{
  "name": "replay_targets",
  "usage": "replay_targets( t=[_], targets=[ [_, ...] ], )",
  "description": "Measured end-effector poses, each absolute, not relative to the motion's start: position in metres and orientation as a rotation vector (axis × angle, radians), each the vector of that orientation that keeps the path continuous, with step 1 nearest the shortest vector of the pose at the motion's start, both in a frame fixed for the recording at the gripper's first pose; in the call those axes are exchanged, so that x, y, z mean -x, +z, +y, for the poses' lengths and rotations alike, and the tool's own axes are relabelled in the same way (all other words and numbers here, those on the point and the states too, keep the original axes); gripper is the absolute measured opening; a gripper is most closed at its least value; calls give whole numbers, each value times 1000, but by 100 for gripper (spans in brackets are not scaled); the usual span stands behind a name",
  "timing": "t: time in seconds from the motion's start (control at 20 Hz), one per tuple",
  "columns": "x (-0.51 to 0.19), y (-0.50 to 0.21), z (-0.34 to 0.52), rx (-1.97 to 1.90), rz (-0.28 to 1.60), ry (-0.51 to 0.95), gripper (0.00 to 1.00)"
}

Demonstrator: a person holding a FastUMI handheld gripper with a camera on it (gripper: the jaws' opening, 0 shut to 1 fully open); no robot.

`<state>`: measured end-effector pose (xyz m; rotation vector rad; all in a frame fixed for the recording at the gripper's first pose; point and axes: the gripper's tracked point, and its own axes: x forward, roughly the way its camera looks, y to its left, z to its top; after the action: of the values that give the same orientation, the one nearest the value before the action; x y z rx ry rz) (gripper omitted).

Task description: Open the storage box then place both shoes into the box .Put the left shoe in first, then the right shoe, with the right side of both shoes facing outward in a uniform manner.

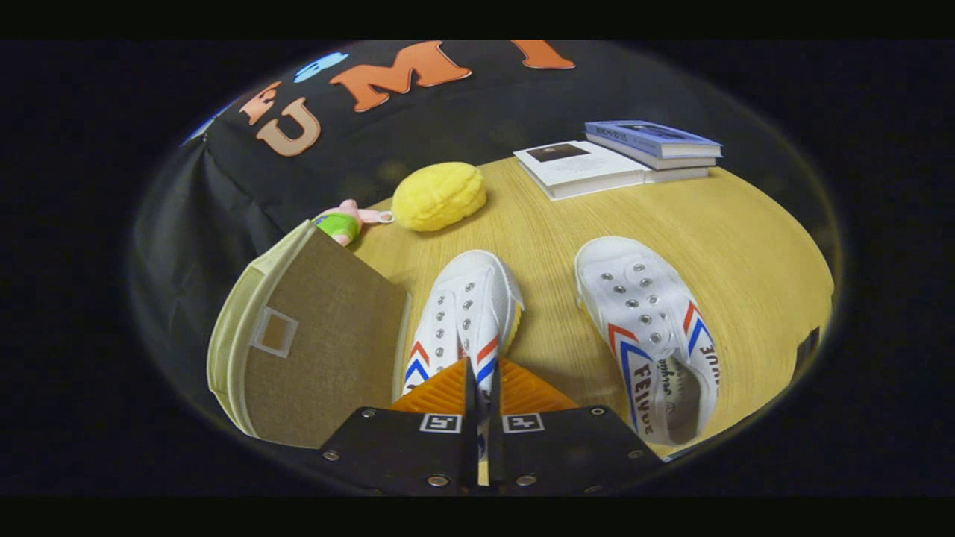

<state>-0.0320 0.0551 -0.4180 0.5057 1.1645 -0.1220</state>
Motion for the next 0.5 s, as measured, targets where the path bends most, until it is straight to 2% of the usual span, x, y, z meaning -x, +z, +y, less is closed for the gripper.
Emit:
replay_targets(
  t=[0.25, 0.5],
  targets=[
    [-2, -352, 66, -554, 1041, -80, 5],
    [-38, -285, 105, -551, 927, 31, 5]
  ],
)
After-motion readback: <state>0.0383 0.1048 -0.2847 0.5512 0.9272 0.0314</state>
